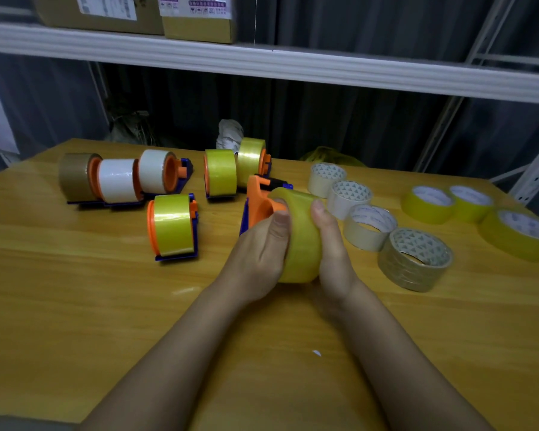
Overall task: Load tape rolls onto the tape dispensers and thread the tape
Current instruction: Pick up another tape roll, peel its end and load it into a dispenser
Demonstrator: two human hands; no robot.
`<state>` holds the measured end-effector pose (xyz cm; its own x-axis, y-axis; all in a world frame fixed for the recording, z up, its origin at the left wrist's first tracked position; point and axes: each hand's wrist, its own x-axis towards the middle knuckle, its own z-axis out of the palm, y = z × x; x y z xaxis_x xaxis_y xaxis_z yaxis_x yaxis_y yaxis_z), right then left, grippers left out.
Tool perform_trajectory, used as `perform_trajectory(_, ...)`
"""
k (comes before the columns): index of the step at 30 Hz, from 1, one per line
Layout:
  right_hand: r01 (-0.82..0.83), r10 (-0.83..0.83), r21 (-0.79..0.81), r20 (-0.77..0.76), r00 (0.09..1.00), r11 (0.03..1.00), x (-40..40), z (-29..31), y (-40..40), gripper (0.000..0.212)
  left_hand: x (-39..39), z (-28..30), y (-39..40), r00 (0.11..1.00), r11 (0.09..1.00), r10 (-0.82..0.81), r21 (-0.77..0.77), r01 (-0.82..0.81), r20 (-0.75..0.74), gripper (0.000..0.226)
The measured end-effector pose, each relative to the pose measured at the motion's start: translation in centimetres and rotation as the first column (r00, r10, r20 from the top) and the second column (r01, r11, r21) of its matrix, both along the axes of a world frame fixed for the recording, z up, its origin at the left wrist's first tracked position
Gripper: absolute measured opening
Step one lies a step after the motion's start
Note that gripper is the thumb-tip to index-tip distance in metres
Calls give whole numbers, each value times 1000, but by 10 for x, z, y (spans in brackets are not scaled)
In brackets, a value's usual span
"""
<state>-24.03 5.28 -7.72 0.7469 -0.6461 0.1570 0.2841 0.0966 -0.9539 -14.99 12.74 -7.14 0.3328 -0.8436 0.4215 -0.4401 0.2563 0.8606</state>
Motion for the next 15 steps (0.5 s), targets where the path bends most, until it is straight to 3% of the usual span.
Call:
perform_trajectory(4, -60, 51, 152, 64, 997, 987, -7, 3, -4, 50, 3, 1, 2, 932, 998, 66, -15, -65, 356, 96)
perform_trajectory(7, -53, 41, 173, 71, 997, 983, -9, 3, -3, 51, 3, 0, 3, 893, 1000, 21, -20, -14, 450, 89)
perform_trajectory(10, -29, 19, 110, 92, 996, 993, -6, -1, 0, 45, -1, -3, 5, 954, 997, 14, 64, -35, 301, 88)
perform_trajectory(13, 45, -45, 5, 69, 997, 999, 1, 0, 5, 45, -5, -1, 5, 994, 977, -69, 196, 84, -84, 74)
perform_trajectory(15, 112, -113, -62, -14, 993, 992, 4, 0, 7, 86, -6, 3, 3, 914, 950, -195, 161, 266, -356, 83)
